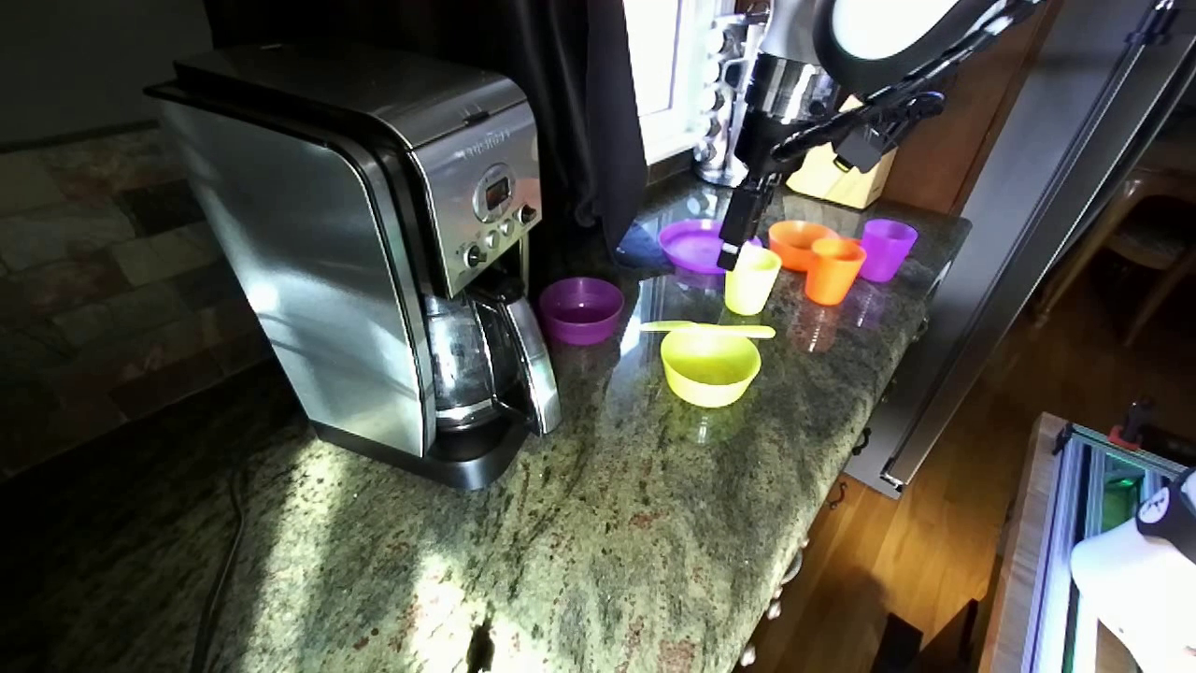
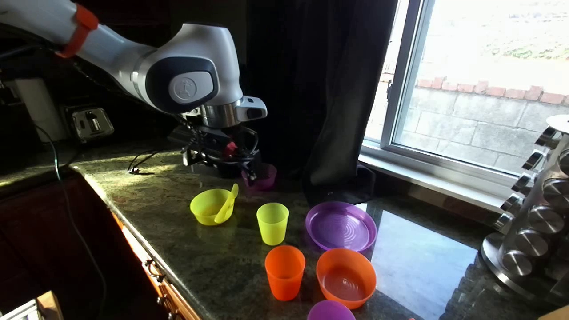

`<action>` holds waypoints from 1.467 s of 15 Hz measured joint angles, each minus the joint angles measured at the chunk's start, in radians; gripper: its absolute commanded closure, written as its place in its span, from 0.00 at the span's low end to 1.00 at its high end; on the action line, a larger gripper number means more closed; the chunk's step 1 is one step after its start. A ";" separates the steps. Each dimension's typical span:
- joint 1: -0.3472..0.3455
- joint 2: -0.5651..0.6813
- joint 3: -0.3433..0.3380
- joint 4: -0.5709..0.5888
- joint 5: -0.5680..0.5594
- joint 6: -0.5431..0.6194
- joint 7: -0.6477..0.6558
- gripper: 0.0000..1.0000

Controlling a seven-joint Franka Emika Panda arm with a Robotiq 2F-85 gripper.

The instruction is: Put the yellow cup and knife on the countertop

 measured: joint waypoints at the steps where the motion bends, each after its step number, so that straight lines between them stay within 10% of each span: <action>1: 0.010 0.006 0.003 -0.006 -0.002 0.000 -0.029 0.00; 8: 0.030 0.074 0.018 -0.011 -0.073 -0.030 -0.119 0.09; 11: 0.030 0.098 0.021 -0.011 -0.077 -0.033 -0.146 0.42; 14: 0.030 0.117 0.023 -0.011 -0.082 -0.035 -0.157 0.52; 19: 0.030 0.136 0.025 -0.010 -0.091 -0.036 -0.170 0.24; 22: 0.030 0.144 0.029 -0.009 -0.093 -0.037 -0.177 0.50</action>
